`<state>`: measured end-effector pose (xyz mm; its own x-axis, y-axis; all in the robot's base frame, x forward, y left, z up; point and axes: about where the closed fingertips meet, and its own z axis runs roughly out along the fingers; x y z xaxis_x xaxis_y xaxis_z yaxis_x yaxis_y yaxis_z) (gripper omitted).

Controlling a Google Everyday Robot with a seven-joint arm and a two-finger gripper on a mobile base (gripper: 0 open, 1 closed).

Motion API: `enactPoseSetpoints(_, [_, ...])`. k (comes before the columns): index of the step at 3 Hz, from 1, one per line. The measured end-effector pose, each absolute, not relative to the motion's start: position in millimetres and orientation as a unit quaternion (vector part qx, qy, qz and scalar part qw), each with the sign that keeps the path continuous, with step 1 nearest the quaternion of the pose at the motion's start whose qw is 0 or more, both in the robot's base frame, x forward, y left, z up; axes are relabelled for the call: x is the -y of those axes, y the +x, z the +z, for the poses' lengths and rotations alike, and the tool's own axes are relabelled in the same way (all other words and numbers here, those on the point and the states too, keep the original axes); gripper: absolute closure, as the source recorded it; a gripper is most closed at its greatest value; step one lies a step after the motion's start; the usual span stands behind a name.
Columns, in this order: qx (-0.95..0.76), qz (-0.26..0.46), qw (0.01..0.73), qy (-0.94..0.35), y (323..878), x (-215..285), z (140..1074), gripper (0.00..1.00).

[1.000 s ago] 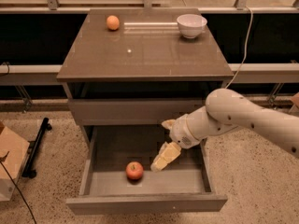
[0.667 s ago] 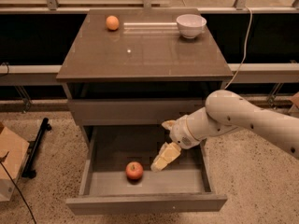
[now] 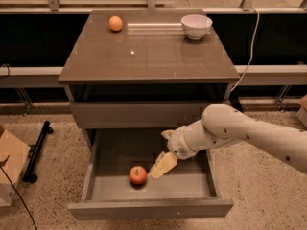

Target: Pick apple from middle drawer and place on counter

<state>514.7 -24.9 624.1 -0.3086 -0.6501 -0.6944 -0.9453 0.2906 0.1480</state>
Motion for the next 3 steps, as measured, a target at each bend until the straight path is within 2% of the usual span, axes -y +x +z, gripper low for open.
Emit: enactPoseSetpoints(3, [-0.755, 0.304, 0.317, -0.487, 532, -13, 552, 0.00])
